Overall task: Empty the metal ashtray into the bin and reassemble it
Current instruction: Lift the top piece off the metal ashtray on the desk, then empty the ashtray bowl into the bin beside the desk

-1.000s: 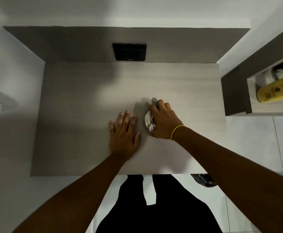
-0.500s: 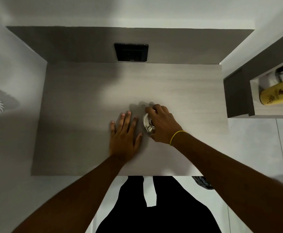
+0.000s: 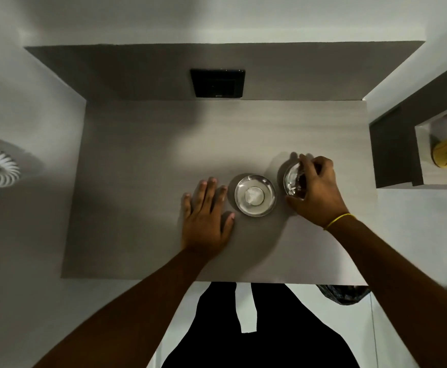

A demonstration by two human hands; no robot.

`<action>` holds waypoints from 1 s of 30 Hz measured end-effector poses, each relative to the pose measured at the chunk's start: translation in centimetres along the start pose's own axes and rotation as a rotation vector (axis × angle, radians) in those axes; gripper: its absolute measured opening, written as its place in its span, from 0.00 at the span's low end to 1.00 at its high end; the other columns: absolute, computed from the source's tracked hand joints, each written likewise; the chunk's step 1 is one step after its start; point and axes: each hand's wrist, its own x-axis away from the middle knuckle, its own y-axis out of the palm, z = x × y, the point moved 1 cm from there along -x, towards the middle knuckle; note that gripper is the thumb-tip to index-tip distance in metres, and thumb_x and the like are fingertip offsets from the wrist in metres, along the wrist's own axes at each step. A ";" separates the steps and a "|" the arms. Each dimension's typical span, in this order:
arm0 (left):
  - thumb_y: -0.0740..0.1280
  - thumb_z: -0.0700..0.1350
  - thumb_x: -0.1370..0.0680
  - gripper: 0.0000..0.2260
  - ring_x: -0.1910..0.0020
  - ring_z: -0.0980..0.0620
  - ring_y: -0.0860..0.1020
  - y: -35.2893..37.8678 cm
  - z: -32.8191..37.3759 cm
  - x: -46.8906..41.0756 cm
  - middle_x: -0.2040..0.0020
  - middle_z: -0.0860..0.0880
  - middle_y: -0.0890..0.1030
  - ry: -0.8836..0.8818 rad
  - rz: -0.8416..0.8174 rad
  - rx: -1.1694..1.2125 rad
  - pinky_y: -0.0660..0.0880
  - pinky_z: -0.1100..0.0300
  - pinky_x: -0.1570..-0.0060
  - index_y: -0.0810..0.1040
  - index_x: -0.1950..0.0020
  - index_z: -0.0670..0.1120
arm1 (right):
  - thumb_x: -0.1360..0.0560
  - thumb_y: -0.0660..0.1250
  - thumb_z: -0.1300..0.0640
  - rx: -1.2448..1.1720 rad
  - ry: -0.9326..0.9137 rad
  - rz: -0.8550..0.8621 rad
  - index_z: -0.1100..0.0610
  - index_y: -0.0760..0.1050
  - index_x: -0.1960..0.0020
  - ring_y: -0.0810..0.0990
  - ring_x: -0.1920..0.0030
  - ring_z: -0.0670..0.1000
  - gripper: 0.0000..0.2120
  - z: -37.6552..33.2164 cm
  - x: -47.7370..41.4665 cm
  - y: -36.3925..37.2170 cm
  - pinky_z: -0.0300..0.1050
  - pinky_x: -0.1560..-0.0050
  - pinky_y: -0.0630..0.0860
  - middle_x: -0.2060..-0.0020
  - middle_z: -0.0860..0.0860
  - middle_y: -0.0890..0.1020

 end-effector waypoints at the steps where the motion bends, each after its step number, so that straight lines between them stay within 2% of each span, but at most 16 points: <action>1: 0.56 0.63 0.14 0.33 0.11 0.47 0.45 0.0 -0.1 0.0 0.10 0.47 0.52 0.003 0.003 -0.001 0.50 0.33 0.16 0.55 0.12 0.52 | 0.34 0.82 0.55 -0.005 0.008 -0.007 0.57 0.63 0.16 0.70 0.26 0.66 0.51 0.3 -0.2 0.3 0.60 0.24 0.73 0.26 0.62 0.64; 6: 0.57 0.62 0.15 0.33 0.11 0.46 0.46 0.0 -0.1 -0.1 0.10 0.46 0.53 0.008 0.018 0.000 0.50 0.34 0.15 0.56 0.12 0.52 | 0.31 0.81 0.51 0.087 -0.020 -0.004 0.58 0.61 0.15 0.68 0.22 0.66 0.51 1.2 -0.7 1.4 0.55 0.20 0.69 0.21 0.63 0.64; 9: 0.57 0.62 0.15 0.32 0.11 0.46 0.46 -0.2 -0.1 -0.1 0.10 0.46 0.53 0.004 0.009 -0.004 0.50 0.34 0.15 0.57 0.12 0.52 | 0.28 0.79 0.49 0.169 -0.060 -0.002 0.58 0.61 0.15 0.69 0.23 0.66 0.47 1.4 -0.5 1.7 0.58 0.21 0.69 0.20 0.63 0.64; 11: 0.57 0.61 0.15 0.33 0.11 0.46 0.47 -0.3 -0.1 -0.1 0.10 0.46 0.53 0.001 -0.001 -0.008 0.50 0.33 0.16 0.57 0.12 0.52 | 0.26 0.76 0.45 0.212 -0.035 0.027 0.56 0.62 0.15 0.66 0.20 0.66 0.45 1.0 0.1 1.8 0.61 0.20 0.67 0.19 0.62 0.62; 12: 0.57 0.61 0.15 0.33 0.11 0.46 0.47 -0.3 -0.1 0.0 0.10 0.46 0.53 0.001 -0.005 -0.008 0.50 0.33 0.16 0.57 0.12 0.51 | 0.26 0.74 0.43 0.232 -0.004 0.072 0.55 0.63 0.16 0.64 0.20 0.66 0.42 0.7 0.7 1.9 0.63 0.22 0.67 0.19 0.62 0.63; 14: 0.57 0.61 0.16 0.33 0.11 0.45 0.47 -0.4 0.0 0.0 0.10 0.46 0.53 0.001 -0.007 -0.006 0.50 0.33 0.16 0.57 0.12 0.51 | 0.26 0.70 0.41 0.253 0.062 0.231 0.52 0.71 0.24 0.71 0.26 0.65 0.33 -0.2 2.0 2.2 0.63 0.32 0.72 0.24 0.59 0.70; 16: 0.57 0.61 0.15 0.33 0.11 0.45 0.47 -0.4 -0.1 0.0 0.10 0.45 0.53 0.005 -0.009 -0.012 0.50 0.33 0.15 0.57 0.12 0.51 | 0.26 0.68 0.42 0.148 0.118 0.331 0.54 0.77 0.34 0.78 0.39 0.65 0.25 -1.6 3.4 3.3 0.57 0.44 0.76 0.36 0.59 0.78; 17: 0.57 0.62 0.15 0.33 0.11 0.45 0.46 -0.4 -0.1 0.1 0.10 0.45 0.53 0.010 -0.013 -0.017 0.50 0.33 0.15 0.57 0.12 0.51 | 0.25 0.68 0.43 0.032 0.160 0.313 0.55 0.78 0.37 0.81 0.44 0.65 0.22 -2.5 4.0 4.1 0.56 0.48 0.77 0.40 0.59 0.80; 19: 0.57 0.62 0.15 0.34 0.11 0.45 0.46 -0.3 -0.1 0.0 0.10 0.45 0.53 0.013 -0.028 -0.018 0.50 0.32 0.16 0.56 0.12 0.51 | 0.25 0.72 0.48 -0.199 0.275 0.247 0.56 0.80 0.42 0.84 0.47 0.64 0.15 -4.0 4.7 5.7 0.54 0.50 0.79 0.47 0.57 0.84; 22: 0.57 0.62 0.15 0.33 0.11 0.45 0.47 -0.4 -0.3 0.1 0.10 0.45 0.53 0.036 -0.060 -0.003 0.51 0.30 0.16 0.57 0.12 0.50 | 0.29 0.74 0.60 -0.391 0.393 0.215 0.58 0.81 0.49 0.85 0.49 0.64 0.09 -5.2 4.5 7.3 0.51 0.52 0.78 0.55 0.58 0.86; 24: 0.58 0.62 0.15 0.32 0.11 0.45 0.48 -0.8 -0.4 0.5 0.10 0.45 0.55 0.056 -0.070 0.024 0.52 0.30 0.17 0.60 0.13 0.49 | 0.31 0.72 0.65 -0.483 0.420 0.246 0.59 0.83 0.50 0.85 0.55 0.61 0.10 -5.5 3.8 7.3 0.45 0.56 0.74 0.63 0.52 0.84; 25: 0.58 0.61 0.15 0.32 0.11 0.45 0.48 -1.0 -0.3 1.0 0.10 0.45 0.55 0.055 -0.078 0.045 0.51 0.30 0.17 0.61 0.14 0.48 | 0.31 0.72 0.65 -0.523 0.421 0.250 0.58 0.84 0.50 0.85 0.58 0.58 0.10 -5.6 3.5 7.2 0.44 0.56 0.76 0.66 0.48 0.81; 28: 0.57 0.62 0.14 0.31 0.11 0.44 0.50 -1.4 1.3 3.0 0.11 0.44 0.59 0.128 -0.139 0.056 0.49 0.30 0.17 0.64 0.15 0.46 | 0.28 0.71 0.66 -0.714 0.420 0.227 0.56 0.84 0.46 0.87 0.59 0.53 0.13 -4.8 3.5 5.9 0.57 0.50 0.86 0.63 0.43 0.83; 30: 0.56 0.62 0.13 0.31 0.12 0.43 0.54 -1.4 3.2 3.7 0.13 0.43 0.65 0.326 -0.203 0.023 0.46 0.30 0.16 0.65 0.15 0.46 | 0.28 0.71 0.68 -0.802 0.409 0.223 0.54 0.84 0.45 0.88 0.59 0.51 0.15 -3.4 4.2 4.4 0.60 0.50 0.86 0.59 0.45 0.87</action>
